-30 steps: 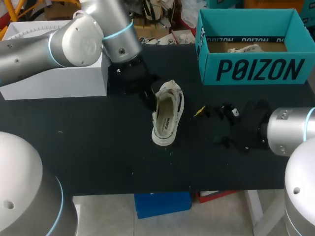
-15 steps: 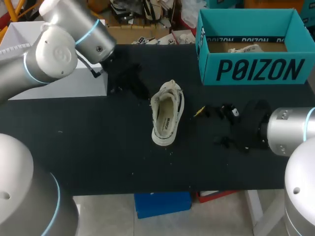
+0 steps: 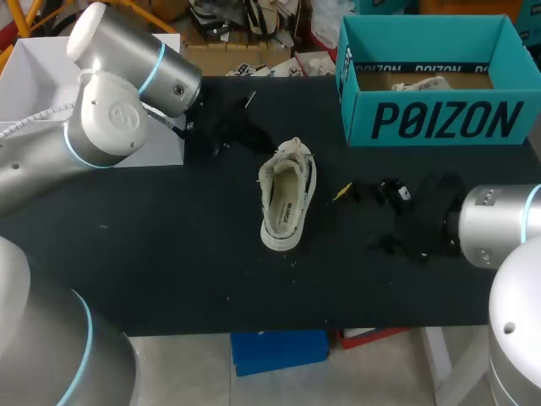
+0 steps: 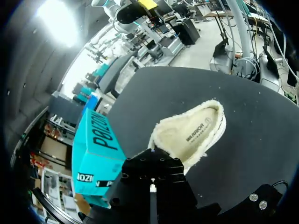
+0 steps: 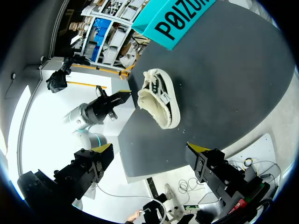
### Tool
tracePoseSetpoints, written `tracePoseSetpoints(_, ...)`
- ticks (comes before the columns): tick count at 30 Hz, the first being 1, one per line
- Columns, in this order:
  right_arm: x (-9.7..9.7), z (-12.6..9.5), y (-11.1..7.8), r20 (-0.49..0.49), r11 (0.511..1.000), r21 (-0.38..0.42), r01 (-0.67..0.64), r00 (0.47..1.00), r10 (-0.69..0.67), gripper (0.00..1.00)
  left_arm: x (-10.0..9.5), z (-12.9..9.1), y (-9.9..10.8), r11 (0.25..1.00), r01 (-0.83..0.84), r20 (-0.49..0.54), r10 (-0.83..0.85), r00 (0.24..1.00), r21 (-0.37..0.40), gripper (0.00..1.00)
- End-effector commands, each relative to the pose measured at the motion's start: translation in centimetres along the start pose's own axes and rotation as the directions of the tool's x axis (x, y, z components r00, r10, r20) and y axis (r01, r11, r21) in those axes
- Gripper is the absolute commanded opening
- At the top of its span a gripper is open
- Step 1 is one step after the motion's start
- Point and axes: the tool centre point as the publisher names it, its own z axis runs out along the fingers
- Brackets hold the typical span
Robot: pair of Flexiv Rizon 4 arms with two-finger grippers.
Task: Take the shoe out of the shoebox, open the shoe tongue, remove and reinsert the insole, then place the shoe into the shoebox
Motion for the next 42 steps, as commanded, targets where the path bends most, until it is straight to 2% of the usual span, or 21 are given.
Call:
tracePoseSetpoints(1, -0.7, 0.4, -0.8, -0.039, 0.998, -0.055, -0.016, 0.999, 0.014, 1.00, -1.4, 2.7, 0.8, 1.000, -0.006, -0.040, 0.006, 0.999, 0.006, 0.00)
tracePoseSetpoints(7, -0.7, 0.4, -0.8, -0.039, 0.998, -0.055, -0.016, 0.999, 0.014, 1.00, 0.6, 3.6, 0.2, 1.000, -0.010, -0.094, 0.012, 0.996, 0.026, 0.00)
tracePoseSetpoints(16, -0.7, 0.4, -0.8, -0.039, 0.998, -0.055, -0.016, 0.999, 0.014, 1.00, 5.1, 4.5, -0.6, 0.999, 0.021, -0.167, -0.013, 0.986, 0.044, 0.00)
tracePoseSetpoints(24, -0.7, 0.4, -0.8, -0.039, 0.998, -0.055, -0.016, 0.999, 0.014, 1.00, 7.1, 5.0, -1.4, 0.998, 0.028, -0.209, -0.015, 0.978, 0.062, 0.00)
tracePoseSetpoints(27, -0.7, 0.4, -0.8, -0.039, 0.998, -0.055, -0.016, 0.999, 0.014, 1.00, 7.0, 4.2, -1.8, 0.998, 0.017, -0.213, -0.002, 0.977, 0.067, 0.00)
tracePoseSetpoints(33, -0.7, 0.4, -0.8, -0.039, 0.998, -0.055, -0.016, 0.999, 0.014, 1.00, 5.6, 0.4, -2.3, 0.998, -0.030, -0.204, 0.041, 0.978, 0.058, 0.00)
tracePoseSetpoints(37, -0.7, 0.4, -0.8, -0.039, 0.998, -0.055, -0.016, 0.999, 0.014, 1.00, 5.4, -1.9, -2.7, 0.998, -0.042, -0.214, 0.050, 0.976, 0.043, 0.02)
tracePoseSetpoints(38, -0.7, 0.4, -0.8, -0.039, 0.998, -0.055, -0.016, 0.999, 0.014, 1.00, 5.5, -2.4, -2.8, 0.998, -0.039, -0.217, 0.046, 0.975, 0.040, 0.13)
tracePoseSetpoints(40, -0.7, 0.4, -0.8, -0.039, 0.998, -0.055, -0.016, 0.999, 0.014, 1.00, 5.6, -3.2, -2.9, 0.999, -0.010, -0.217, 0.019, 0.976, 0.042, 0.27)
tracePoseSetpoints(41, -0.7, 0.4, -0.8, -0.039, 0.998, -0.055, -0.016, 0.999, 0.014, 1.00, 5.8, -3.6, -3.0, 0.999, 0.003, -0.224, 0.005, 0.975, 0.037, 0.45)
tracePoseSetpoints(42, -0.7, 0.4, -0.8, -0.039, 0.998, -0.055, -0.016, 0.999, 0.014, 1.00, 6.1, -4.1, -3.1, 0.999, 0.019, -0.235, -0.012, 0.972, 0.026, 1.00)
